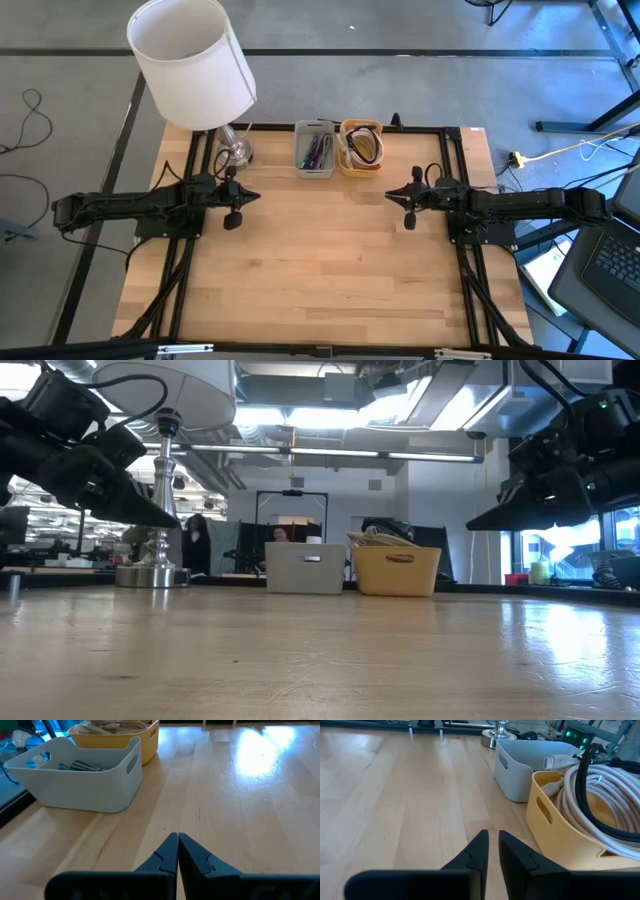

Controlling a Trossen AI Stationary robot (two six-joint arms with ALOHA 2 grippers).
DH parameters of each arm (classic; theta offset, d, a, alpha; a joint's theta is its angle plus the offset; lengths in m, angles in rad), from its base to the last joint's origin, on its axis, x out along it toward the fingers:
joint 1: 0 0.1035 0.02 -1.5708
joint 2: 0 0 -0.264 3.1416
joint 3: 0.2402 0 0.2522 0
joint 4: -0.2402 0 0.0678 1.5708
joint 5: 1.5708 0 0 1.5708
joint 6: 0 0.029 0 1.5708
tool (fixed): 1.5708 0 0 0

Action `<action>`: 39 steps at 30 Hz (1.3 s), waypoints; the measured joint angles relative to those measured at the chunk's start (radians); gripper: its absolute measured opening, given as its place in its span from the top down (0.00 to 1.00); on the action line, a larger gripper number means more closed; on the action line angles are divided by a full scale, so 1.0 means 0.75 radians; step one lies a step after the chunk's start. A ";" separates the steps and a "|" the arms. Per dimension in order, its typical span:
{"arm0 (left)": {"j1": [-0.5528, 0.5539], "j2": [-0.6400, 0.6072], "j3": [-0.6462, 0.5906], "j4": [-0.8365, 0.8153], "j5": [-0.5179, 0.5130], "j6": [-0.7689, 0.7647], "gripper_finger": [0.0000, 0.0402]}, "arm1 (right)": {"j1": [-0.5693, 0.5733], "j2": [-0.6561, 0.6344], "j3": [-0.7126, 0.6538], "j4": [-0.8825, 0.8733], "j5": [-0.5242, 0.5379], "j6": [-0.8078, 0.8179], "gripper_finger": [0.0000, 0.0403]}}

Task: Pick & Place USB Port
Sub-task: Return to Home Position

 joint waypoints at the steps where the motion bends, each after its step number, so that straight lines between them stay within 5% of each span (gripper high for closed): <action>1: 0.000 0.000 0.000 0.000 0.000 0.000 0.99 | 0.000 0.000 0.000 0.000 0.000 0.000 0.88; 9: -0.015 -0.041 0.000 -0.005 -0.004 -0.001 0.98 | 0.000 -0.062 -0.001 -0.001 0.000 0.002 0.88; 26: -0.154 -0.556 0.000 -0.018 -0.001 -0.001 0.98 | 0.000 -0.741 -0.001 -0.034 0.000 0.002 0.88; 39: -0.295 -0.557 0.000 0.005 -0.001 -0.001 0.98 | 0.014 -0.984 -0.001 -0.016 0.000 0.002 0.88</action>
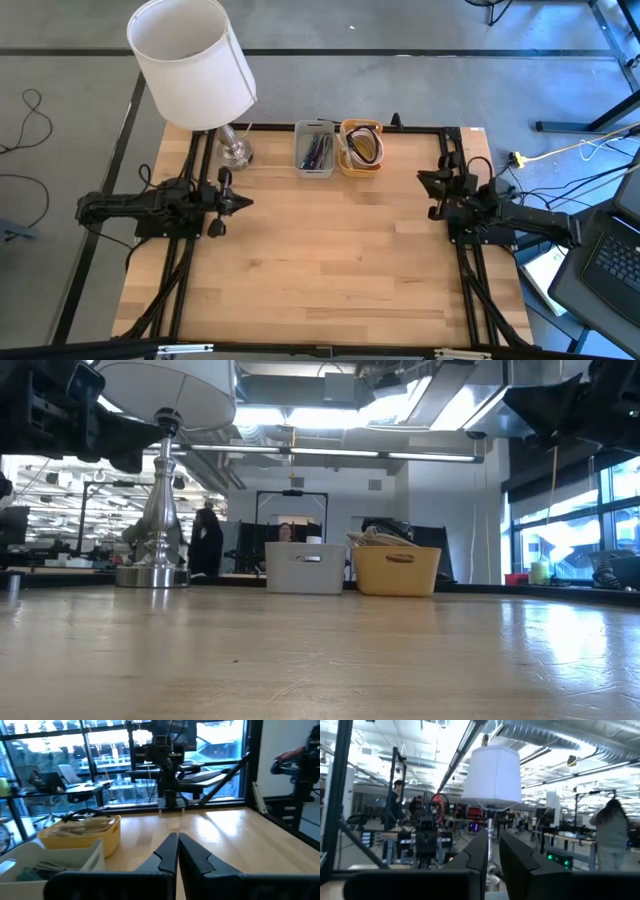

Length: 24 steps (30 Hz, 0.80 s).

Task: Pick & Place USB Port
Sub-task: Return to Home Position

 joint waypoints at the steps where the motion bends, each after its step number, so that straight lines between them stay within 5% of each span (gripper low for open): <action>1: -0.007 0.000 0.000 0.000 0.000 0.000 0.98 | 0.012 0.001 0.000 -0.012 0.000 0.000 0.88; 24: -0.021 -0.001 0.000 -0.004 -0.003 0.000 0.98 | 0.045 0.014 0.000 -0.073 0.000 0.000 0.88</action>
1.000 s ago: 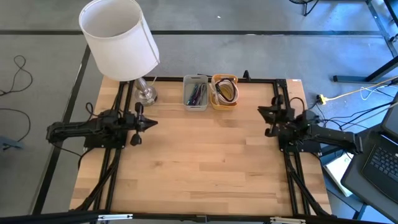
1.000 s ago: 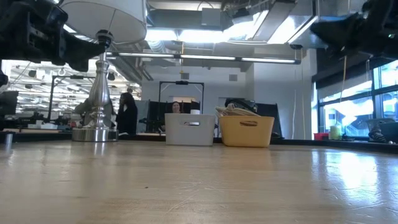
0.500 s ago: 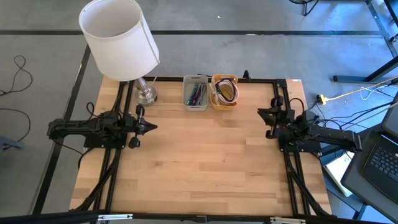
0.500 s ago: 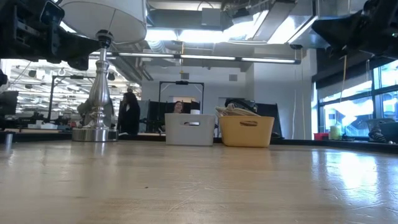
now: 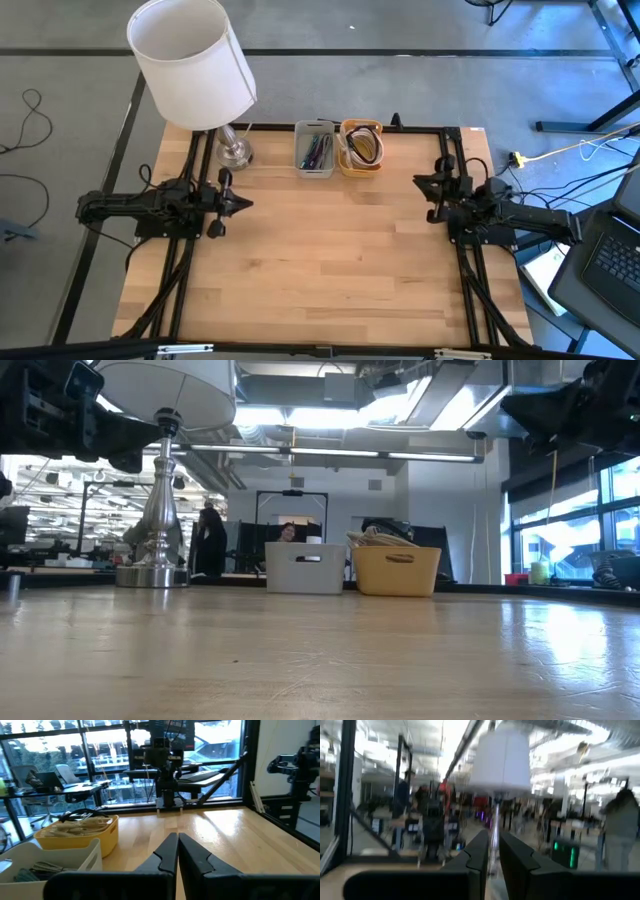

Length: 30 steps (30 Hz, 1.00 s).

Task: Pick & Place USB Port
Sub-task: Return to Home Position

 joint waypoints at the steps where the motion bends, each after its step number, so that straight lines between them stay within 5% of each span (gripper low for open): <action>1: 0.000 0.000 0.000 0.002 -0.013 0.000 0.98 | 0.000 0.000 0.000 -0.036 0.000 0.006 0.88; 11: 0.002 0.045 0.000 -0.013 -0.198 0.101 0.99 | 0.001 0.001 0.000 -0.425 -0.117 0.186 0.88; 30: 0.002 0.067 0.000 -0.010 -0.227 0.094 0.98 | 0.001 0.007 0.001 -0.422 -0.105 0.210 0.88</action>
